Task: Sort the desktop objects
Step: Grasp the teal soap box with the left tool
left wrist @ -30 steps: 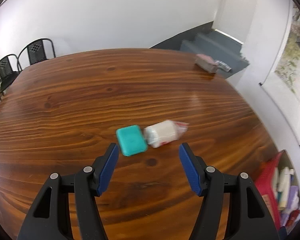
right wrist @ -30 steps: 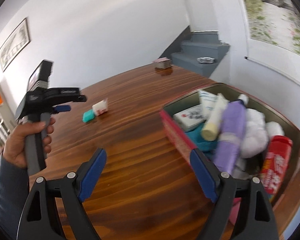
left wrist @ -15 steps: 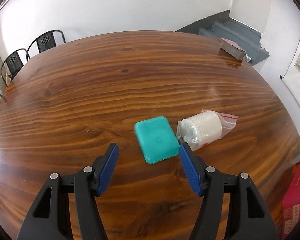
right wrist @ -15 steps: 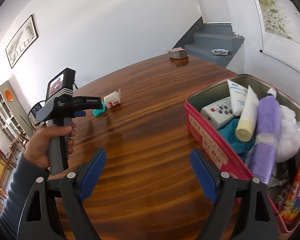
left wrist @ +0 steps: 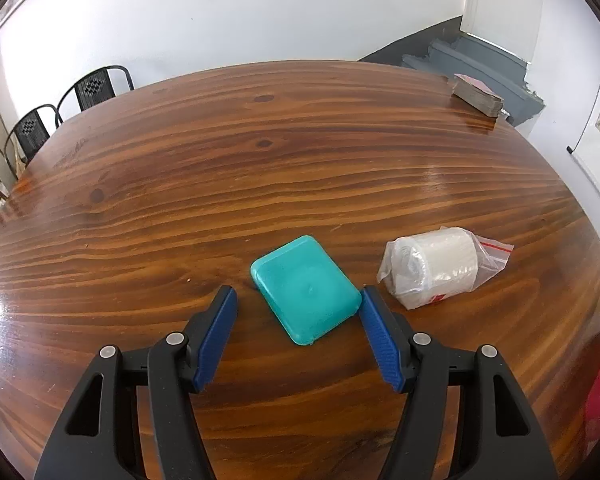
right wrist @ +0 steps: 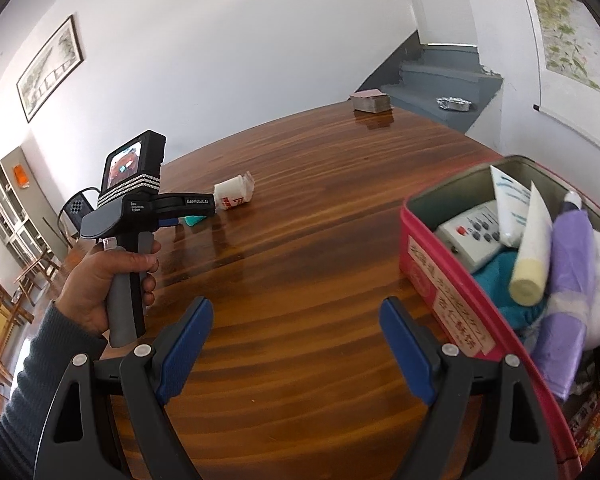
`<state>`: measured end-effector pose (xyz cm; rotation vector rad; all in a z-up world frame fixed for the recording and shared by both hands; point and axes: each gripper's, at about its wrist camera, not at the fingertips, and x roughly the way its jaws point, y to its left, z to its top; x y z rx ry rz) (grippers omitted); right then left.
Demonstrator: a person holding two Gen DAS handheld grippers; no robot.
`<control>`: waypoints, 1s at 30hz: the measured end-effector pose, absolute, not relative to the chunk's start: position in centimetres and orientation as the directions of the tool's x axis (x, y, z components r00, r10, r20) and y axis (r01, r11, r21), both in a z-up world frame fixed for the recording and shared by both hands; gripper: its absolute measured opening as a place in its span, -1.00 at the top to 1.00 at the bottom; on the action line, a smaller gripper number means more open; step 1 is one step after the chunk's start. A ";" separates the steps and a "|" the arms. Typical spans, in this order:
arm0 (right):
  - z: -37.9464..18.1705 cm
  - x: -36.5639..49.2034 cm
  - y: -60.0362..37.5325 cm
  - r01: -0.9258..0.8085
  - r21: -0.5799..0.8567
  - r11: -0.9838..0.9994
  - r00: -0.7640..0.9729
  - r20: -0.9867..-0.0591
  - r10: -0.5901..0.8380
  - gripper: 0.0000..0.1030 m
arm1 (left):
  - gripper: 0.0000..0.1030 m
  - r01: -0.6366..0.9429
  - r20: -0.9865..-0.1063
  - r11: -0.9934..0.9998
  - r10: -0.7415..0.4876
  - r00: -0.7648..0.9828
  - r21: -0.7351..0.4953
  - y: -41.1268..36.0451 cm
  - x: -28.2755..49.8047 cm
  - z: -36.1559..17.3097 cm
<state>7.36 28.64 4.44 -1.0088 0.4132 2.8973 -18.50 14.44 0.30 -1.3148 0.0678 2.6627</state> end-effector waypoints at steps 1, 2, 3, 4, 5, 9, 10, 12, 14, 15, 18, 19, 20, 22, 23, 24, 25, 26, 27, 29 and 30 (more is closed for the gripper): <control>4.4 7.2 28.5 -0.126 0.233 -0.964 -0.786 -0.616 -0.047 -0.71 | -0.30 -0.173 -0.793 -0.984 0.136 -0.594 -0.039 14.2 -18.5 0.3; 4.3 7.1 28.3 -0.122 0.232 -0.965 -0.784 -0.618 -0.049 -0.71 | -0.30 -0.173 -0.795 -0.984 0.136 -0.591 -0.040 14.0 -18.6 0.3; 4.3 7.0 28.2 -0.120 0.231 -0.966 -0.783 -0.620 -0.051 -0.71 | -0.30 -0.175 -0.796 -0.984 0.138 -0.589 -0.041 13.6 -18.5 0.3; 4.3 6.9 28.1 -0.117 0.230 -0.966 -0.781 -0.622 -0.053 -0.71 | -0.30 -0.178 -0.797 -0.983 0.139 -0.588 -0.040 13.3 -18.5 0.4; 4.2 6.9 28.0 -0.115 0.229 -0.967 -0.780 -0.623 -0.055 -0.71 | -0.30 -0.182 -0.797 -0.982 0.140 -0.587 -0.038 12.9 -18.4 0.4; 3.9 6.5 27.8 -0.111 0.240 -0.964 -0.775 -0.629 -0.067 -0.71 | -0.30 -0.174 -0.803 -0.984 0.133 -0.581 -0.038 11.1 -18.2 0.3; 3.8 6.4 27.7 -0.111 0.244 -0.963 -0.774 -0.630 -0.070 -0.71 | -0.30 -0.171 -0.804 -0.984 0.141 -0.577 -0.050 10.7 -18.3 0.4; 3.6 6.1 27.6 -0.108 0.253 -0.961 -0.770 -0.633 -0.080 -0.71 | -0.30 -0.169 -0.799 -0.980 0.185 -0.572 -0.107 10.0 -18.3 0.6; 3.4 5.9 27.5 -0.102 0.256 -0.961 -0.767 -0.636 -0.088 -0.71 | -0.30 -0.170 -0.791 -0.976 0.208 -0.576 -0.133 9.8 -18.4 0.7; 3.3 5.8 27.4 -0.100 0.254 -0.962 -0.766 -0.637 -0.089 -0.71 | -0.30 -0.173 -0.784 -0.976 0.209 -0.585 -0.131 9.9 -18.5 0.9; 3.3 5.8 27.2 -0.098 0.248 -0.964 -0.763 -0.640 -0.087 -0.71 | -0.30 -0.192 -0.767 -0.977 0.193 -0.612 -0.093 10.7 -18.7 1.1; 3.2 5.8 27.2 -0.100 0.247 -0.964 -0.761 -0.643 -0.086 -0.71 | -0.30 -0.203 -0.762 -0.976 0.188 -0.620 -0.075 11.1 -18.9 1.1; 3.2 5.7 27.2 -0.102 0.247 -0.964 -0.759 -0.646 -0.085 -0.71 | -0.30 -0.209 -0.760 -0.976 0.185 -0.623 -0.066 11.3 -19.1 1.1; 3.0 5.4 27.3 -0.104 0.250 -0.963 -0.754 -0.651 -0.088 -0.71 | -0.30 -0.226 -0.765 -0.973 0.175 -0.619 -0.041 11.7 -19.5 0.7; 3.0 5.2 27.3 -0.104 0.258 -0.961 -0.752 -0.653 -0.094 -0.71 | -0.30 -0.230 -0.770 -0.973 0.170 -0.615 -0.030 11.9 -19.7 0.4; 3.0 5.1 27.4 -0.105 0.260 -0.960 -0.751 -0.653 -0.095 -0.71 | -0.29 -0.229 -0.783 -0.973 0.164 -0.600 -0.029 11.9 -20.0 0.1; 3.1 4.9 27.4 -0.105 0.260 -0.960 -0.752 -0.652 -0.094 -0.71 | -0.29 -0.227 -0.779 -0.973 0.166 -0.605 -0.031 11.7 -19.9 0.2; 3.2 4.6 27.4 -0.102 0.258 -0.961 -0.754 -0.650 -0.094 -0.71 | -0.27 -0.222 -0.768 -0.974 0.173 -0.616 -0.041 11.4 -19.9 0.4; 3.3 4.3 27.4 -0.101 0.255 -0.962 -0.753 -0.651 -0.093 -0.71 | -0.07 -0.218 -0.764 -0.975 0.177 -0.620 -0.048 11.2 -19.8 0.5; 3.6 3.3 27.3 -0.102 0.253 -0.962 -0.748 -0.658 -0.094 -0.71 | 0.16 -0.210 -0.773 -0.975 0.190 -0.605 -0.076 10.6 -19.9 0.6; 3.7 2.8 27.2 -0.095 0.258 -0.961 -0.744 -0.660 -0.104 -0.71 | 0.16 -0.196 -0.774 -0.977 0.190 -0.604 -0.087 10.3 -19.9 0.7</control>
